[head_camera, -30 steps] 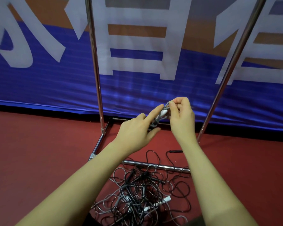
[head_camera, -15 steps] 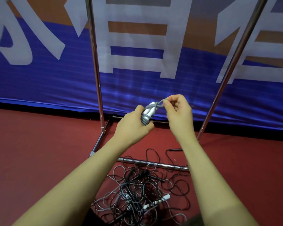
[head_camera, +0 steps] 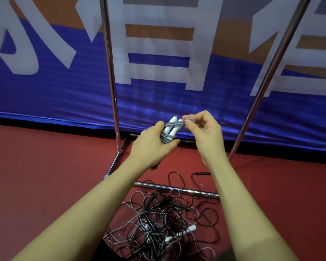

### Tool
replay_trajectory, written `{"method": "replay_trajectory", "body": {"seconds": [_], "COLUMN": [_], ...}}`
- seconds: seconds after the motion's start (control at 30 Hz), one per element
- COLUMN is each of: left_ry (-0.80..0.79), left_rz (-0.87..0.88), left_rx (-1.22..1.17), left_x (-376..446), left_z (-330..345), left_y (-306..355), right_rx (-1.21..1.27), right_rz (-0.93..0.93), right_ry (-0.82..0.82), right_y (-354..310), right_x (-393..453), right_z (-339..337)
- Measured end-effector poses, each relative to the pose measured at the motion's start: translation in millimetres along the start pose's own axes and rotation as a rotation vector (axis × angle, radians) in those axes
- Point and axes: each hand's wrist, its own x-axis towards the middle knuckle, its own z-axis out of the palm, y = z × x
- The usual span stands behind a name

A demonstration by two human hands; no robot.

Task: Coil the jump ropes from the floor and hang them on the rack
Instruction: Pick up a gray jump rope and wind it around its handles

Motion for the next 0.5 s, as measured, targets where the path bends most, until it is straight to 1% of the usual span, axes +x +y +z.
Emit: {"method": "replay_trajectory", "body": {"seconds": [0.17,0.3,0.4,0.5], "left_ry": [-0.029,-0.077,-0.094,-0.121], "left_rz": [-0.07,-0.065,-0.079,-0.066], "left_rx": [-0.068,0.028,0.113,0.191], "left_x": [-0.9,2.3,2.5,1.1], "left_z": [-4.2,-6.2,-6.0,-5.7], "left_y": [6.3,5.4,1.2,-0.3], "right_rx": [-0.254,-0.374,-0.451,-0.423], "right_rz": [-0.233,-0.361,-0.415,-0.366], "right_ry": [-0.086,-0.043,-0.037,-0.022], "right_y": [-1.9,1.3,2.6,3.2], "right_x": [-7.0,-11.5,-14.5,-13.6], "right_z": [5.4,8.3,10.1,10.3]}}
